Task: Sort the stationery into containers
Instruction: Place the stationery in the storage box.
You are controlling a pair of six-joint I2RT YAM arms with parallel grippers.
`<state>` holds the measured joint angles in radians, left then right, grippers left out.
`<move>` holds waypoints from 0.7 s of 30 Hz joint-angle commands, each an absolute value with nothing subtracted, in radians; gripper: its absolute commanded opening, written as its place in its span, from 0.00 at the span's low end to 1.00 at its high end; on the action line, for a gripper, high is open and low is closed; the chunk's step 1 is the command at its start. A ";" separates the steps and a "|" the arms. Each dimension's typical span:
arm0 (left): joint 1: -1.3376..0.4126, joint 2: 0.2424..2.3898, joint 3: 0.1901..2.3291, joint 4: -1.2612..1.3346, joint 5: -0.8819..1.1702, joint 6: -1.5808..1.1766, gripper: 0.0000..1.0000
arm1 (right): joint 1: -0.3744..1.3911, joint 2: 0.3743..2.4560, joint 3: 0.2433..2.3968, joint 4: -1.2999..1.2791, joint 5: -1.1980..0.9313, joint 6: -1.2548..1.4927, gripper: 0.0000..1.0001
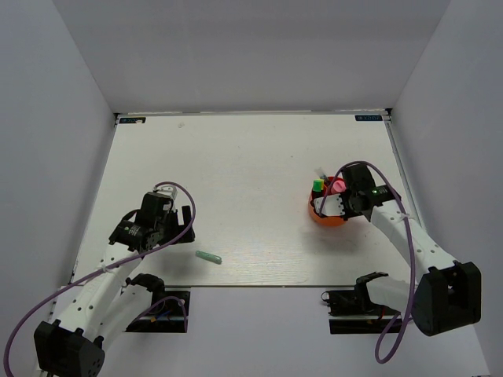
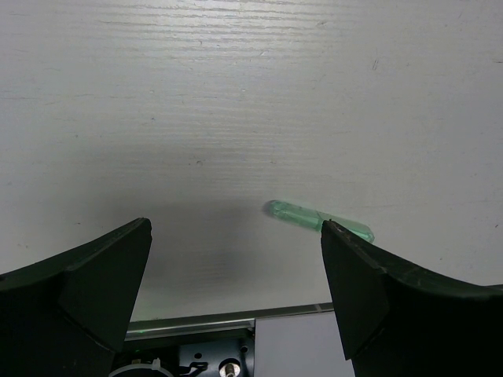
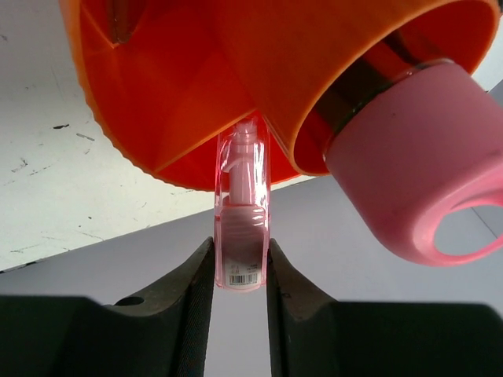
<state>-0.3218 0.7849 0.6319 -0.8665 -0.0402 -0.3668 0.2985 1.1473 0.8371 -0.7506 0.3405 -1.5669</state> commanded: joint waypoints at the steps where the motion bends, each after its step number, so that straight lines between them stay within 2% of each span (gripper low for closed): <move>1: -0.316 0.784 0.641 -0.857 -0.034 -0.364 0.99 | 0.307 1.147 0.822 -0.801 0.336 -2.091 0.00; 18: -0.317 0.785 0.640 -0.856 -0.034 -0.365 0.99 | 0.305 1.143 0.842 -0.790 0.321 -2.066 0.00; 21: -0.314 0.784 0.640 -0.859 -0.035 -0.364 0.99 | 0.310 1.143 0.847 -0.790 0.318 -2.057 0.03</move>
<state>-0.3214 0.7876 0.6319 -0.8669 -0.0402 -0.3668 0.3035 1.1473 0.8330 -0.7406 0.3374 -1.5742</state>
